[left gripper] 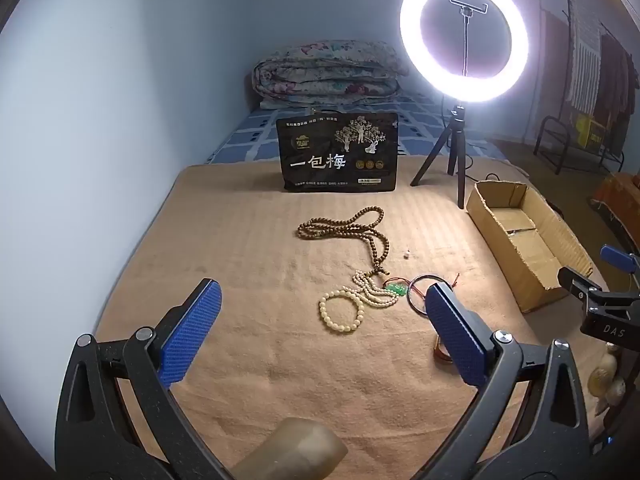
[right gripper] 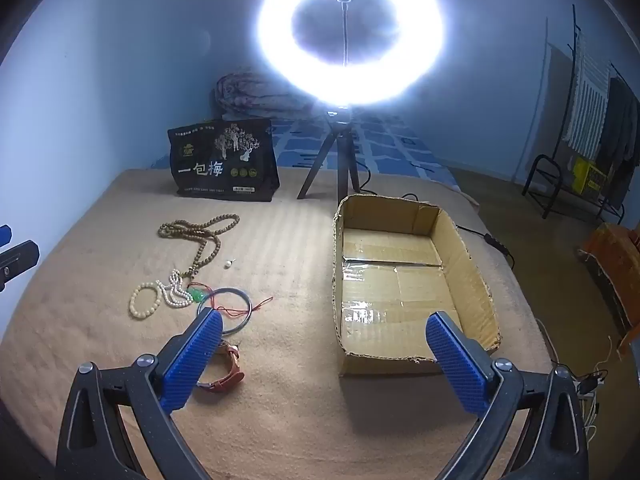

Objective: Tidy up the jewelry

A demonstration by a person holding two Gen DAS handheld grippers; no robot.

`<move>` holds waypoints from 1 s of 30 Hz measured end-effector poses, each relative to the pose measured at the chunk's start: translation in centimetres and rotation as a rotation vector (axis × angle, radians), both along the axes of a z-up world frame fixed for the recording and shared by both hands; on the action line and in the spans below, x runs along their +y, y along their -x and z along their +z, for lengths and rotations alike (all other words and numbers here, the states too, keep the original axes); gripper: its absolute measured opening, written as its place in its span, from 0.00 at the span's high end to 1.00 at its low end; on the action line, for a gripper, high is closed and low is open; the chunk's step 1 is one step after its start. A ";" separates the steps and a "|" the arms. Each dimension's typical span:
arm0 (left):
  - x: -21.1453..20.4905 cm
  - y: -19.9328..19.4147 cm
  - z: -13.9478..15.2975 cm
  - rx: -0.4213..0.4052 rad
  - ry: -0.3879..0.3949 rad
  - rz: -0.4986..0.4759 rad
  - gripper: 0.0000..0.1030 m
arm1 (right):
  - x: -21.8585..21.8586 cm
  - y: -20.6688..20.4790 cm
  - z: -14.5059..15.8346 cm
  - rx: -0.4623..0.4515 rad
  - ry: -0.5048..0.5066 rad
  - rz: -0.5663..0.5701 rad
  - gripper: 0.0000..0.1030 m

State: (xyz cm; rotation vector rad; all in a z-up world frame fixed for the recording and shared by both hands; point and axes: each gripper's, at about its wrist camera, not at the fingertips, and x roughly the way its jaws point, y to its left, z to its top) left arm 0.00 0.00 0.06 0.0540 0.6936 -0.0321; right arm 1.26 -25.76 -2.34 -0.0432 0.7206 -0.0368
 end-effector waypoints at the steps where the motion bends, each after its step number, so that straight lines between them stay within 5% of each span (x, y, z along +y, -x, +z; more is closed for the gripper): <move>1: -0.1 0.0 0.1 -0.001 0.001 -0.001 0.00 | 0.0 -0.2 0.0 -0.001 0.000 -0.001 0.00; 30: -0.8 0.1 1.2 -0.047 0.017 0.012 0.00 | 0.4 0.2 0.7 -0.039 0.011 0.008 0.00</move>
